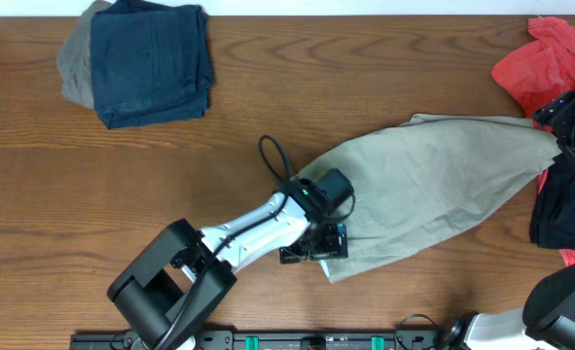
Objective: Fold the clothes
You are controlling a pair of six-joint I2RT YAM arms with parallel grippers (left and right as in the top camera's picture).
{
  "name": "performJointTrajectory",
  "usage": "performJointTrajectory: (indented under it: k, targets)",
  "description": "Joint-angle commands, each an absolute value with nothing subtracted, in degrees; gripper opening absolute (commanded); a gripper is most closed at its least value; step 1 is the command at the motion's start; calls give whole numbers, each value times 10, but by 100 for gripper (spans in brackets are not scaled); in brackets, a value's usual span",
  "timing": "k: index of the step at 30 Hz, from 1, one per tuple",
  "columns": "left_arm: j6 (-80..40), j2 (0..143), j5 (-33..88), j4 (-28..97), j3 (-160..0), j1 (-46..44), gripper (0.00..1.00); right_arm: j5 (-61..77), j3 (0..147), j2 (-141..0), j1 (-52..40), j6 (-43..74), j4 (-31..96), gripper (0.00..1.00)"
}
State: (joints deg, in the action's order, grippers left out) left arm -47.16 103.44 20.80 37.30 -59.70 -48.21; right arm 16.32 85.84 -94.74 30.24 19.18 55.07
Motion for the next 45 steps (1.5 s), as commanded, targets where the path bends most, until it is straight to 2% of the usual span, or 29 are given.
performJointTrajectory:
  k: [1, 5, 12, 15, 22, 28, 32, 38, 45]
  targets:
    - [-488, 1036, 189, 361, -594, -477, 86, 170, 868, -945, 292, 181, 551, 78]
    - [-488, 1041, 204, 333, -594, -486, 96, 170, 868, -945, 292, 181, 553, 78]
    - [-501, 1068, 208, 303, -594, -489, 95, 170, 868, -945, 292, 181, 555, 77]
    - [-501, 1086, 216, 297, -594, -489, 75, 170, 868, -945, 292, 181, 555, 77]
    - [-499, 1114, 206, 307, -595, -488, 6, 170, 868, -945, 292, 181, 556, 75]
    - [-471, 1101, 167, 415, -604, -431, 6, 169, 868, -945, 283, 181, 559, 74]
    - [-410, 1093, 129, 542, -628, -346, 6, 167, 868, -945, 267, 181, 562, 74]
    - [-356, 1091, 51, 695, -665, -205, 6, 163, 868, -945, 229, 175, 571, 80]
    - [-356, 1082, 1, 719, -682, -82, 6, 163, 860, -945, 170, 150, 596, 86]
